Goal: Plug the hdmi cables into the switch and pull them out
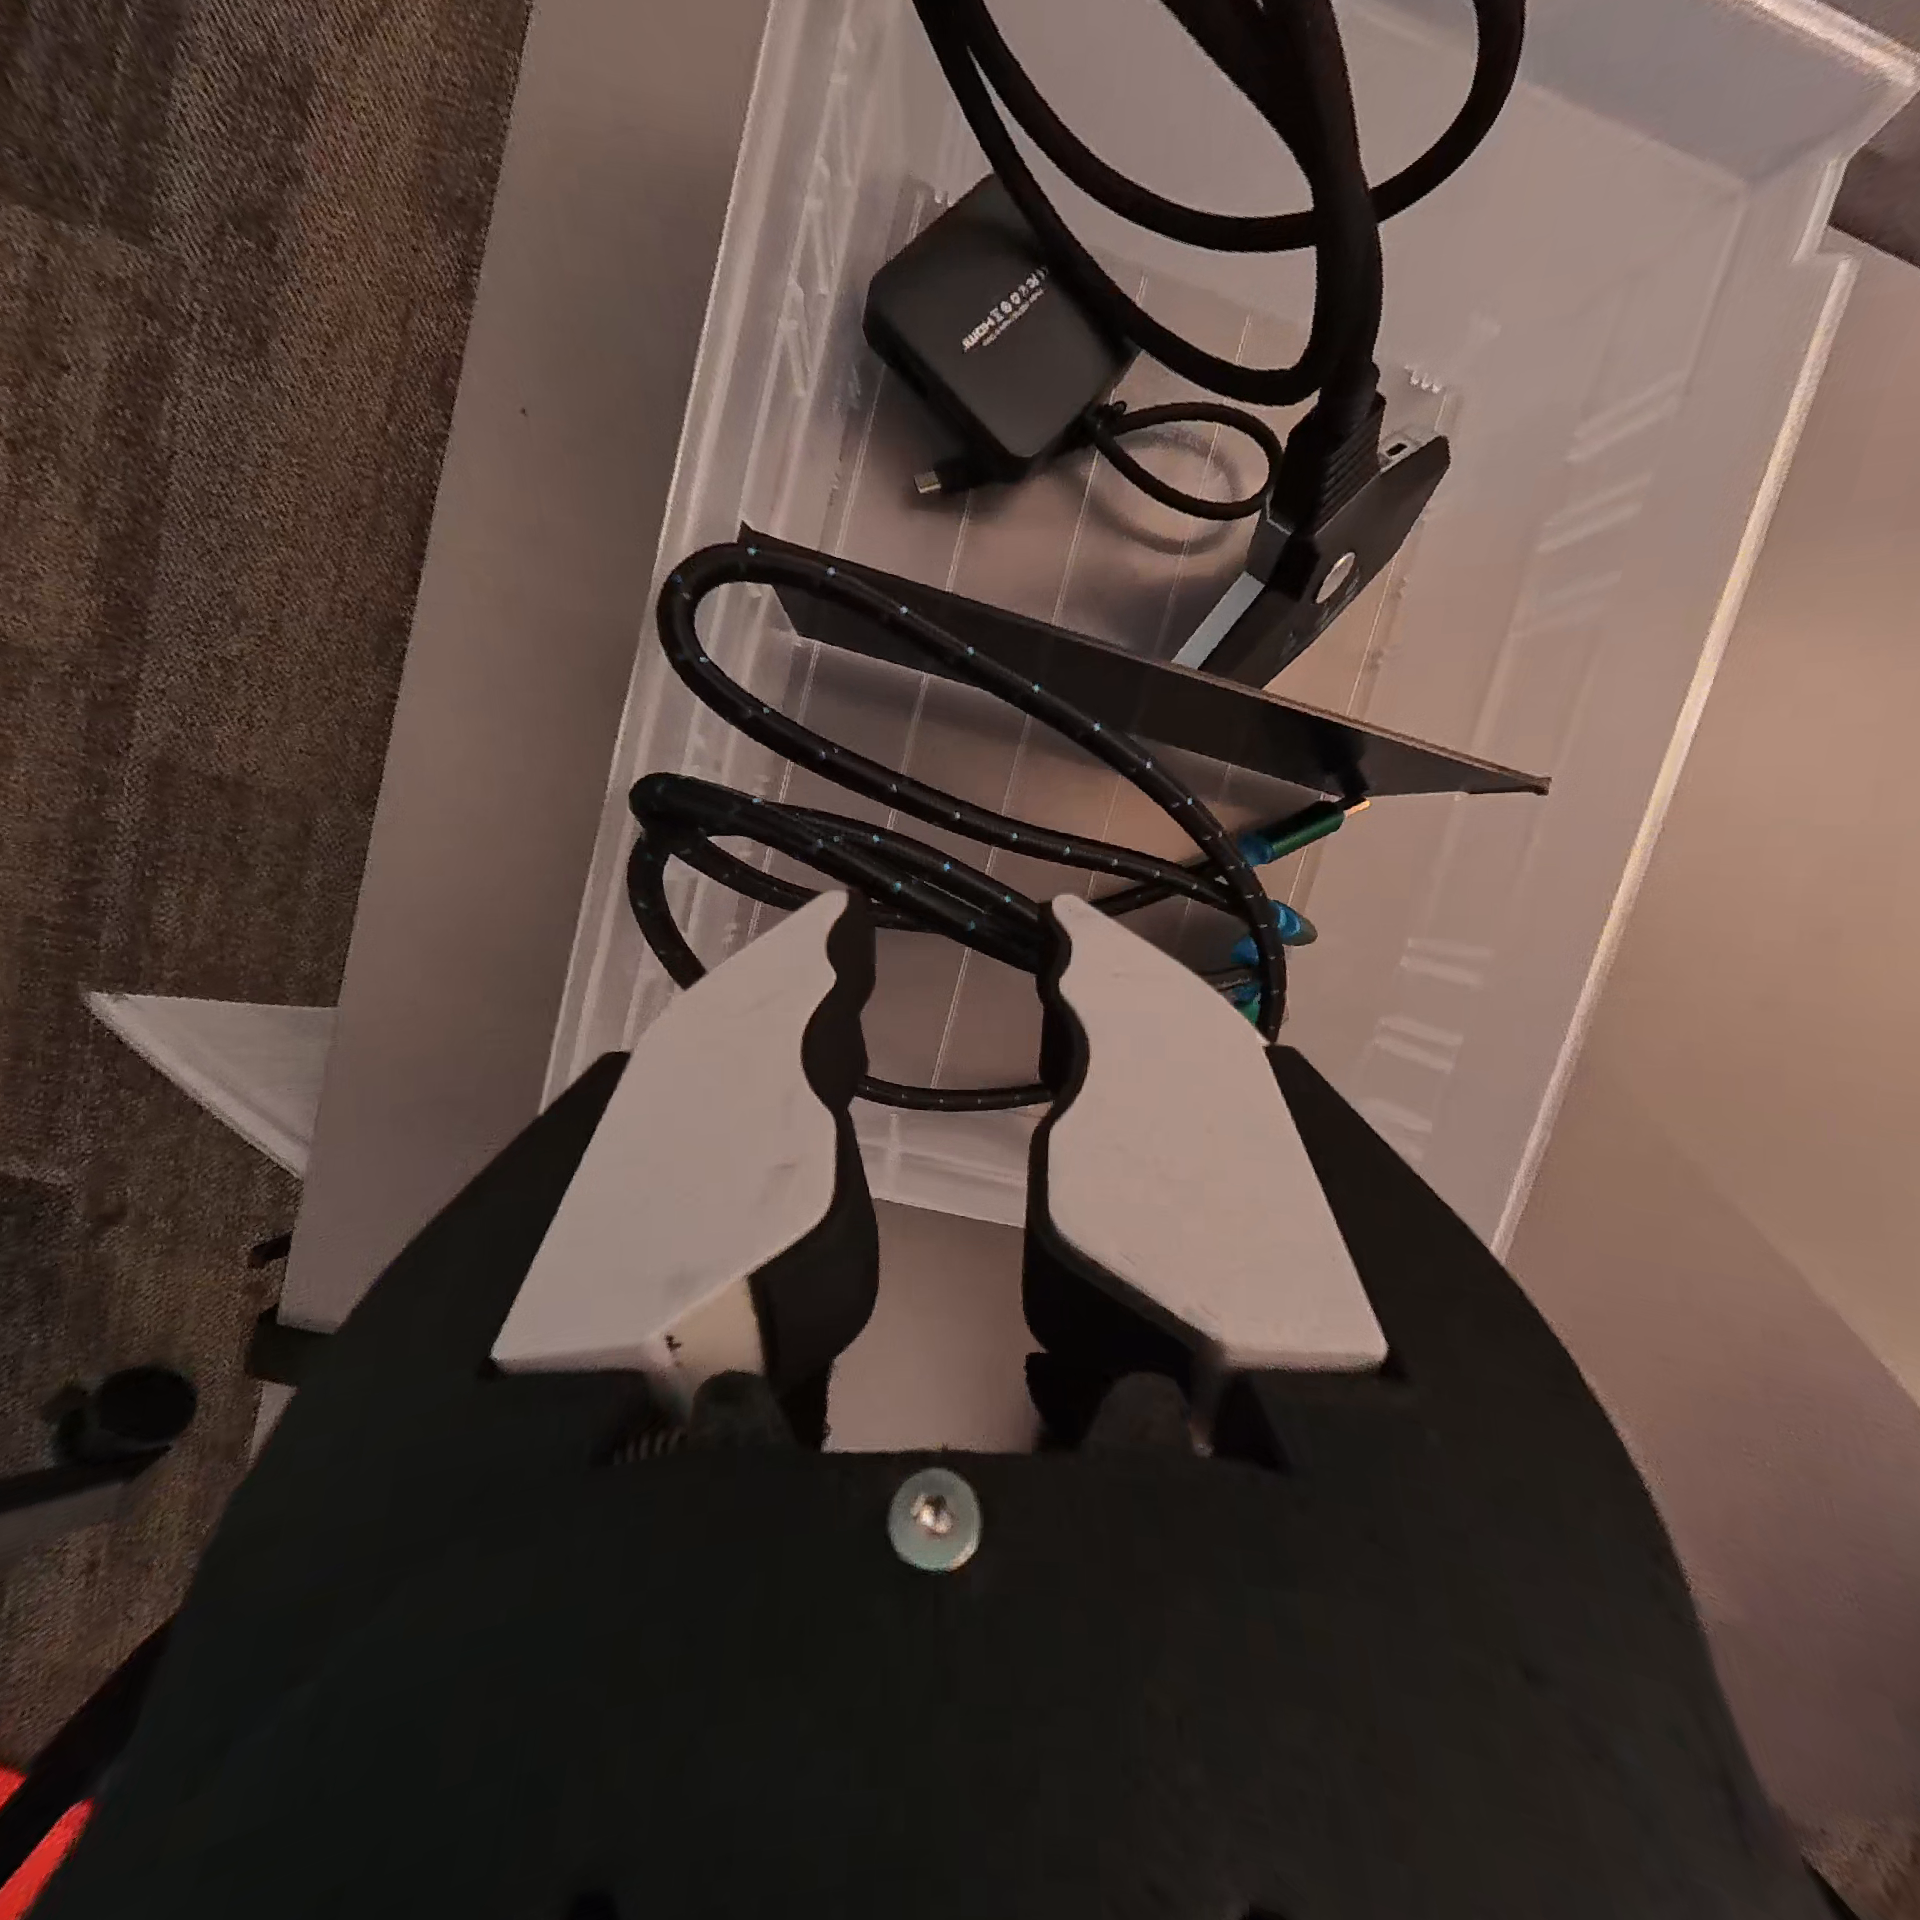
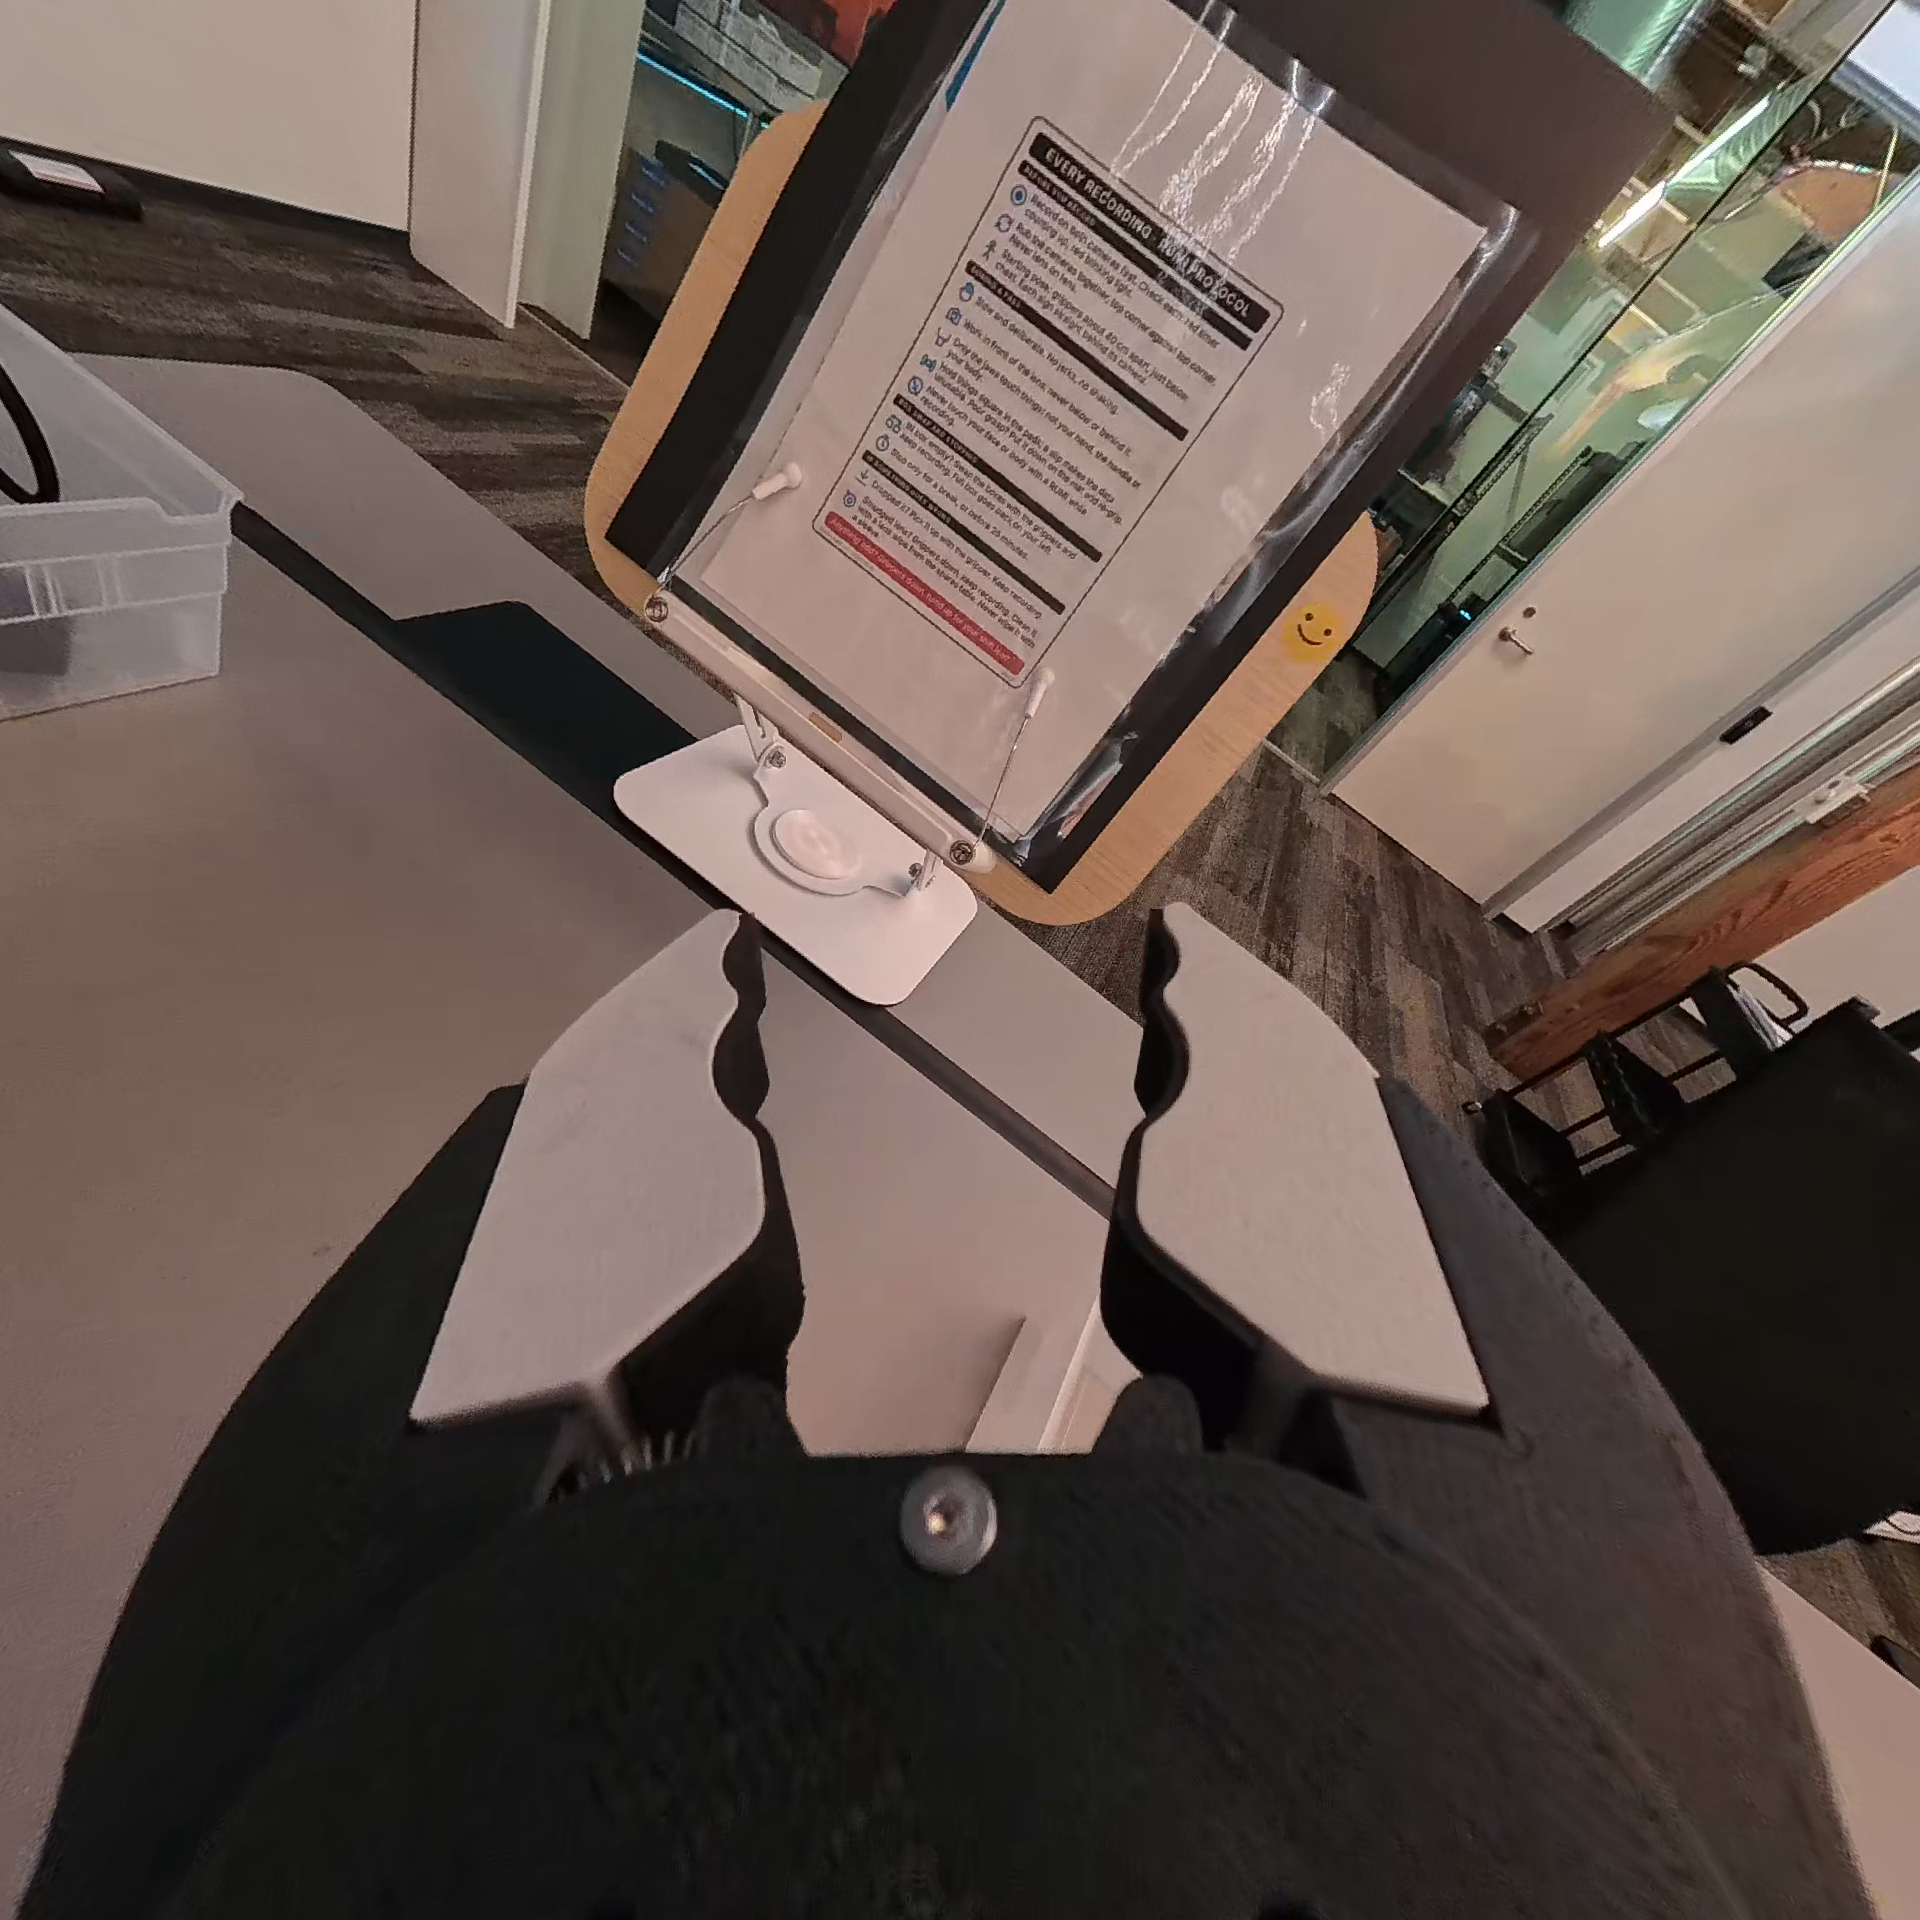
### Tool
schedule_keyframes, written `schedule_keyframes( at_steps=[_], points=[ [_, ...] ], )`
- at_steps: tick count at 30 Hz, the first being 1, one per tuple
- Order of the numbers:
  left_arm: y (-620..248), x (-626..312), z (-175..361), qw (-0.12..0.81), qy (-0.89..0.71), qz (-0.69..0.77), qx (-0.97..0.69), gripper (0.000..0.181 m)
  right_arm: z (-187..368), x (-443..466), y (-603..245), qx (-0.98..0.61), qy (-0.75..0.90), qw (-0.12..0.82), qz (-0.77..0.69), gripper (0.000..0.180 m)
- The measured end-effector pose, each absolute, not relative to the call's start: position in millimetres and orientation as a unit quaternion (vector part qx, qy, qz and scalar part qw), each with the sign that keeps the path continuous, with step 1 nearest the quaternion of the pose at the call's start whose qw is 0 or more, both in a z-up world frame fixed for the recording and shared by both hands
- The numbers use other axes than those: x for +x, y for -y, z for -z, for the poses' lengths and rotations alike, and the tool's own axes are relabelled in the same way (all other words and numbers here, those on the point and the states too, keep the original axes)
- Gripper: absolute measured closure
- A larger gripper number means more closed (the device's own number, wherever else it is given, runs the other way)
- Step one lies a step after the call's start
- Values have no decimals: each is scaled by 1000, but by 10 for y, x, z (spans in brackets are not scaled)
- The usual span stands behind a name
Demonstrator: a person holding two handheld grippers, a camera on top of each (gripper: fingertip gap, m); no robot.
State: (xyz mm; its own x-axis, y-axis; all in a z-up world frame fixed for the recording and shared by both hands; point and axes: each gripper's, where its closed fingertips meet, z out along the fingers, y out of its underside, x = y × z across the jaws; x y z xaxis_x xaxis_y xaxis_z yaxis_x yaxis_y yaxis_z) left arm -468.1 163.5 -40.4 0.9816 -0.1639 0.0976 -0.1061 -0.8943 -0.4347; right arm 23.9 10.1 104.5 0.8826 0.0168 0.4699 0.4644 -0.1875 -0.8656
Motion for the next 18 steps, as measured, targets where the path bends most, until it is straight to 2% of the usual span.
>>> schedule_keyframes(
  at_steps=[11, 18],
  points=[
    [-1579, -4667, 445, 187, -51, 111, -975, 161, -1060, 213, -84, -747, 168, 615, 188, 109],
    [-1490, -4494, 31, 250, -95, 156, -951, 174, -1062, 226, -86, -746, 168, 615, 192, 109]
  ],
)
